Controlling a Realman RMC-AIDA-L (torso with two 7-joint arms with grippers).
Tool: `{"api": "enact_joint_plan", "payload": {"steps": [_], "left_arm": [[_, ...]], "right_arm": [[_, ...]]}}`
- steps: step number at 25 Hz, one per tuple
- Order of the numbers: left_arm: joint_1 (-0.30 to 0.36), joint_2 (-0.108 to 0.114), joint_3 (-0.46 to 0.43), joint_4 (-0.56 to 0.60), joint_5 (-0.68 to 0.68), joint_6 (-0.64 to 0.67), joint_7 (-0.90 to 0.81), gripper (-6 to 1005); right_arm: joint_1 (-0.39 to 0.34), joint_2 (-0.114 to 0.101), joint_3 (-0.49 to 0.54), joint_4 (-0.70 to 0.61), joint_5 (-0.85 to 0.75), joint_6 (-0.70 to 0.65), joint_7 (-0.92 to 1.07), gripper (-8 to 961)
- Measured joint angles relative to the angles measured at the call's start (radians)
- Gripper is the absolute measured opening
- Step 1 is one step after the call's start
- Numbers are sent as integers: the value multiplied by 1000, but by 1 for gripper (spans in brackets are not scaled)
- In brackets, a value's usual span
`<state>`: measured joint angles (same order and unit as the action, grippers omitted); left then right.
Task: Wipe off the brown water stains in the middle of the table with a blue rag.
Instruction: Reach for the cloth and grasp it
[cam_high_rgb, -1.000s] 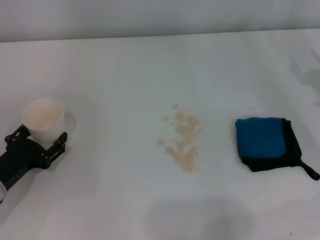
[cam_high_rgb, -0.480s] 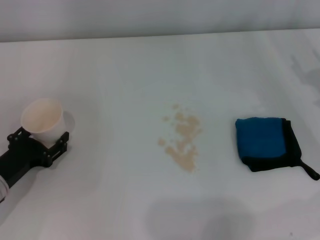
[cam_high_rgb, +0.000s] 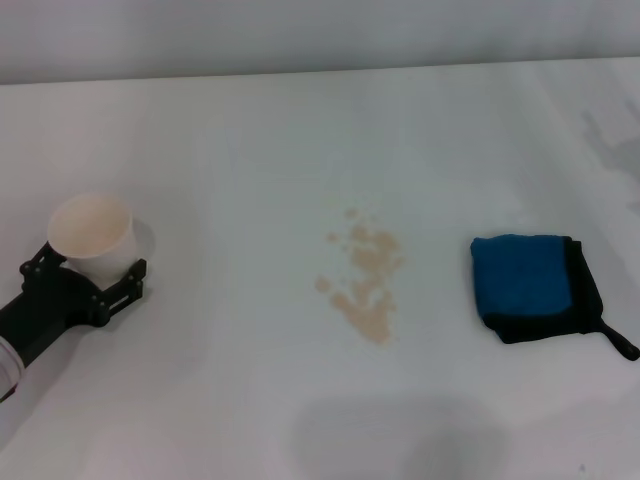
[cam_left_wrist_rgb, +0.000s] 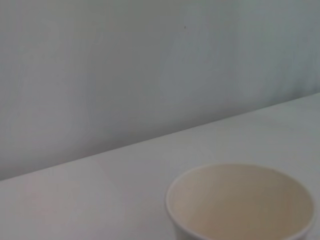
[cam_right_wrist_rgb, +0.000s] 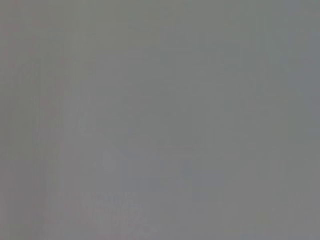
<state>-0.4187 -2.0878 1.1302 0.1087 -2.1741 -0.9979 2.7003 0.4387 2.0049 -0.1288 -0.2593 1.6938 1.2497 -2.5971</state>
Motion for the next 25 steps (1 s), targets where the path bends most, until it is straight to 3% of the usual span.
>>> {"api": "enact_joint_plan", "payload": {"steps": [9,14,25], "left_arm": [[1,0,2,3,-1,-11,7,876],[14,0,-4,3,-2,-14,8,875],[95,0,-6,6,-46,-132,48,876]], "right_arm": [[2,0,0,0,0,-9,0,710],[4,0,0,0,1,-9,0,710],[12,-1,-12,-3,-2,-31,0,710]]}}
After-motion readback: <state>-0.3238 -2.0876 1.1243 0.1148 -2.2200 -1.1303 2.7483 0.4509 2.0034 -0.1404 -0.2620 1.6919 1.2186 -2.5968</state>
